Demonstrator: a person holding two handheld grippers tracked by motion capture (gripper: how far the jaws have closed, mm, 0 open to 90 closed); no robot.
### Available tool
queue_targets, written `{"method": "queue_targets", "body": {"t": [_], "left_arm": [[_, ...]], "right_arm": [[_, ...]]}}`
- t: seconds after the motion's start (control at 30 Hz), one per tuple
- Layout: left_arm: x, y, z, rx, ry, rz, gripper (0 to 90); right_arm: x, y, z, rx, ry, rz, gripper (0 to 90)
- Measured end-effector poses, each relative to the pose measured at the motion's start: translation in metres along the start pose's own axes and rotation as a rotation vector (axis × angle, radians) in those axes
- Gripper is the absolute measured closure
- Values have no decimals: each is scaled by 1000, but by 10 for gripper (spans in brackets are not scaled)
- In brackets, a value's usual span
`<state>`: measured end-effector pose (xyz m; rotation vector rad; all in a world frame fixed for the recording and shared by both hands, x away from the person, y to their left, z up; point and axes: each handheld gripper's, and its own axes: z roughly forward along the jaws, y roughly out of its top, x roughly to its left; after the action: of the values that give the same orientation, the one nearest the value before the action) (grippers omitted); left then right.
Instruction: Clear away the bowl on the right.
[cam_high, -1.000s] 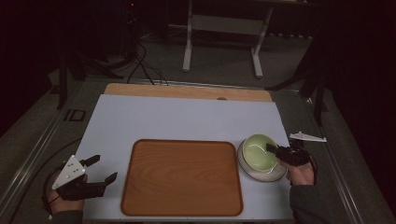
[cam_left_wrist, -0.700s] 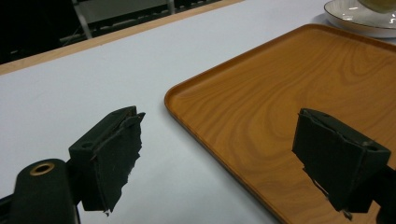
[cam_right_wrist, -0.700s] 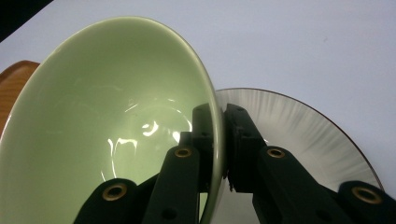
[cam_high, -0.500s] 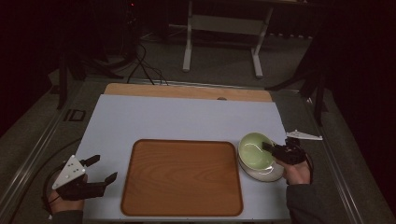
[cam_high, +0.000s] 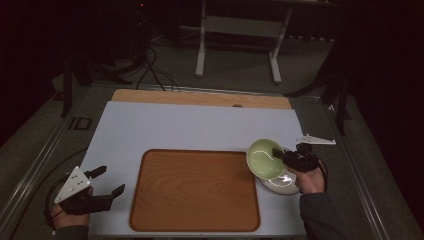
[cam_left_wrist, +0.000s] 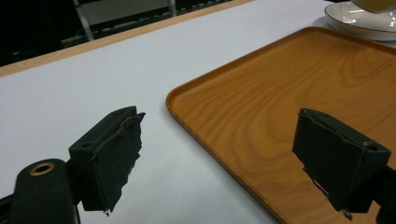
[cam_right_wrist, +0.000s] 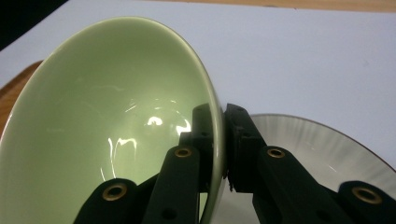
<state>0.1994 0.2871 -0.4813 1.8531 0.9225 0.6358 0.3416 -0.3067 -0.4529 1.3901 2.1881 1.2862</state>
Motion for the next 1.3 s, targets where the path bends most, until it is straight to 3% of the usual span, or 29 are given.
{"method": "queue_targets", "body": {"t": [0.43, 1.3], "left_arm": [[0, 0, -1, -3, 2, 0, 151], [0, 0, -2, -11, 5, -6, 151]], "right_arm": [[20, 18, 10, 9, 16, -55, 827], [46, 39, 27, 23, 62, -115, 826]]}}
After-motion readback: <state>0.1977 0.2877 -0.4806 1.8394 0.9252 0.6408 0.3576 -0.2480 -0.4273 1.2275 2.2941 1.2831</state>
